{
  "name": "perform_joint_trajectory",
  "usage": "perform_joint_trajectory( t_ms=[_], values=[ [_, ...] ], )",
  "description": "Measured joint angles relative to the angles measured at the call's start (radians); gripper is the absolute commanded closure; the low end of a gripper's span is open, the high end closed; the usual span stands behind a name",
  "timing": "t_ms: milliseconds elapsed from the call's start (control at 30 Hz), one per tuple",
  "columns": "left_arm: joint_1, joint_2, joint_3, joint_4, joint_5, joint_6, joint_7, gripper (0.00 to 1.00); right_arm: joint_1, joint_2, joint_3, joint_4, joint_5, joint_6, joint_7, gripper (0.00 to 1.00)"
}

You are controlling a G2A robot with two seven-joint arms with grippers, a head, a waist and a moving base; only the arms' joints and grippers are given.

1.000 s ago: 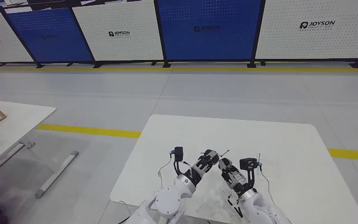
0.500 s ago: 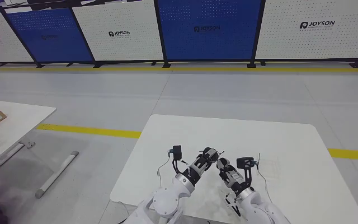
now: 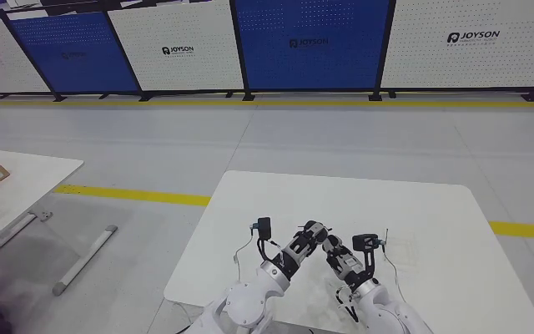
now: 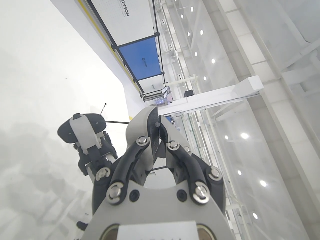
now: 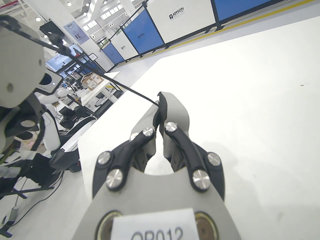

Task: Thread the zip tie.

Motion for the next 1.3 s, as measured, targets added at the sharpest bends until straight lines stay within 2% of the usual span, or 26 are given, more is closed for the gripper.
perform_joint_trajectory(
  t_ms=[200, 233, 267, 367, 567, 700, 900, 1000, 1100, 1300],
  values=[
    [-0.004, -0.001, 0.004, 0.005, 0.003, 0.004, 0.004, 1.00, 0.001, 0.000, 0.001, 0.002, 0.005, -0.002, 0.007, 1.00],
    [-0.005, -0.001, 0.005, 0.006, 0.003, 0.005, 0.004, 1.00, 0.001, 0.000, 0.001, 0.002, 0.005, -0.002, 0.008, 0.62],
    [-0.006, -0.001, 0.005, 0.007, 0.003, 0.005, 0.006, 1.00, 0.001, 0.000, 0.001, 0.001, 0.005, -0.002, 0.011, 0.00],
    [-0.010, -0.002, 0.005, 0.018, 0.016, 0.008, 0.026, 1.00, -0.005, 0.001, 0.009, -0.007, 0.015, -0.004, 0.005, 0.00],
    [-0.030, -0.010, 0.002, 0.090, 0.002, 0.012, 0.095, 1.00, -0.057, 0.010, 0.080, -0.051, 0.075, -0.024, -0.095, 0.00],
    [-0.023, -0.012, -0.011, 0.118, -0.021, 0.010, 0.135, 1.00, -0.112, 0.018, 0.154, -0.112, 0.114, -0.019, -0.185, 0.00],
    [0.001, -0.012, -0.050, 0.159, -0.061, 0.017, 0.180, 1.00, -0.213, 0.030, 0.295, -0.203, 0.233, -0.053, -0.304, 0.00],
    [0.007, -0.011, -0.070, 0.182, -0.037, 0.015, 0.226, 1.00, -0.254, 0.034, 0.350, -0.239, 0.262, -0.059, -0.330, 0.00],
    [0.004, -0.012, -0.071, 0.208, 0.057, 0.009, 0.313, 1.00, -0.262, 0.035, 0.362, -0.244, 0.261, -0.058, -0.326, 0.00],
    [0.004, -0.012, -0.070, 0.207, 0.044, 0.009, 0.299, 1.00, -0.261, 0.035, 0.361, -0.243, 0.260, -0.058, -0.326, 0.00]
  ],
)
